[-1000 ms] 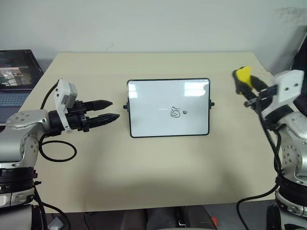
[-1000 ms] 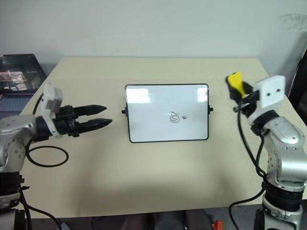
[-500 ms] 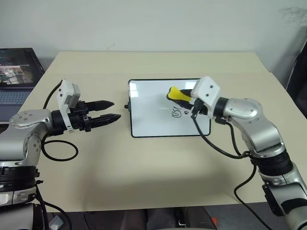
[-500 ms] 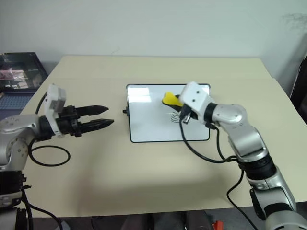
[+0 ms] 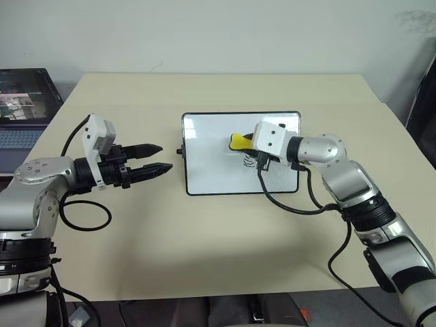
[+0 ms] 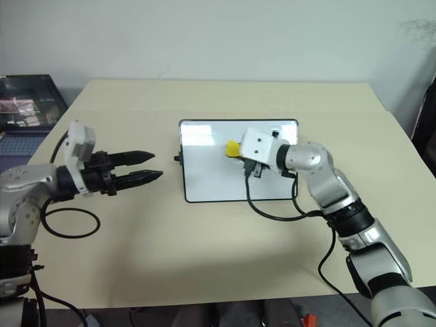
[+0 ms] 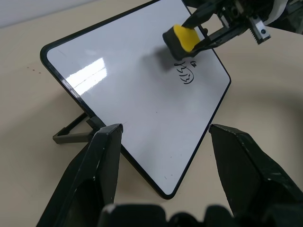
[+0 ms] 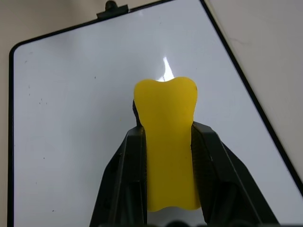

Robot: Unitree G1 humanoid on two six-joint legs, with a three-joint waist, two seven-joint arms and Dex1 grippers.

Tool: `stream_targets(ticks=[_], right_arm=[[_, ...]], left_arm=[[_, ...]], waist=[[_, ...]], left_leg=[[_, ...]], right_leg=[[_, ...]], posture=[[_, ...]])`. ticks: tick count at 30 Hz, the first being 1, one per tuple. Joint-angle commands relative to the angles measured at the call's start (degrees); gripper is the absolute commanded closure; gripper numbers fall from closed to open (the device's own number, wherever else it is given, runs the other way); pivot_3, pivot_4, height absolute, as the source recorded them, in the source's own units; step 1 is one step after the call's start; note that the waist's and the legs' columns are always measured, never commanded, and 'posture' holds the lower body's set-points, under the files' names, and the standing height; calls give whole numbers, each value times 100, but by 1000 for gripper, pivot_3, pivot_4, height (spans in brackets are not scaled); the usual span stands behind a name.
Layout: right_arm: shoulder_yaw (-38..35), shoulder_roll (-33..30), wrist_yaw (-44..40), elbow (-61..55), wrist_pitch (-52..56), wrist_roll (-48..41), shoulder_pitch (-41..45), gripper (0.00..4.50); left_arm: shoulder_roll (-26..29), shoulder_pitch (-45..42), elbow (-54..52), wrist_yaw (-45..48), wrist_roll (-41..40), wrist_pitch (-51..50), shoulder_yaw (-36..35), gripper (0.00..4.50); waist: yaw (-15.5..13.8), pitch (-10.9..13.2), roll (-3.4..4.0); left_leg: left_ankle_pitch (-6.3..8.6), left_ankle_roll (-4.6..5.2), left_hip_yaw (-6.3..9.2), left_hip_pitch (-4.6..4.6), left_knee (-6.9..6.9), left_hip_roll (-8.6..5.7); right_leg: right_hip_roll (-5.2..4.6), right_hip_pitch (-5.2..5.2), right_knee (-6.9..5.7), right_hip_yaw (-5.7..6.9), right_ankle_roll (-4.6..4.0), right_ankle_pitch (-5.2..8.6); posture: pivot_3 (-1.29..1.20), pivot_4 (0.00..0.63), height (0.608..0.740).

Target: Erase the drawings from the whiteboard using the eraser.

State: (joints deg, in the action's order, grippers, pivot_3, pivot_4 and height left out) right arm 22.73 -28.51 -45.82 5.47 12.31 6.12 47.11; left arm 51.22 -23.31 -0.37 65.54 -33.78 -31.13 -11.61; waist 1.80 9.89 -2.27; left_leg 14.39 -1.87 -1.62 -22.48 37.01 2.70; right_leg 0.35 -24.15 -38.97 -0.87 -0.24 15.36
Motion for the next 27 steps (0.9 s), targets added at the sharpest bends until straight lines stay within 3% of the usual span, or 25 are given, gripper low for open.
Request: stream_targets(ticks=[1, 15, 27], right_arm=[[-69, 105, -145, 156, -402, 33, 257, 3539], [-16, 291, 89, 1294, -1266, 717, 561, 3539], [112, 461, -281, 1042, -979, 614, -6, 3539]], left_arm=[[86, -90, -183, -70, -51, -23, -184, 1357], [133, 11, -344, -107, -102, -143, -238, 1357], [144, -21, -288, -95, -57, -164, -211, 1357]], waist=[[0, 0, 0], [7, -1, -1], [7, -5, -7]], left_leg=[[0, 0, 0, 0, 0, 0], [0, 0, 3, 6, 0, 1], [0, 0, 3, 19, 2, 3]], right_leg=[[0, 0, 0, 0, 0, 0], [0, 1, -4, -4, -2, -1], [0, 8, -10, -8, -2, -2]], posture=[[0, 150, 740], [0, 150, 740], [0, 150, 740]])
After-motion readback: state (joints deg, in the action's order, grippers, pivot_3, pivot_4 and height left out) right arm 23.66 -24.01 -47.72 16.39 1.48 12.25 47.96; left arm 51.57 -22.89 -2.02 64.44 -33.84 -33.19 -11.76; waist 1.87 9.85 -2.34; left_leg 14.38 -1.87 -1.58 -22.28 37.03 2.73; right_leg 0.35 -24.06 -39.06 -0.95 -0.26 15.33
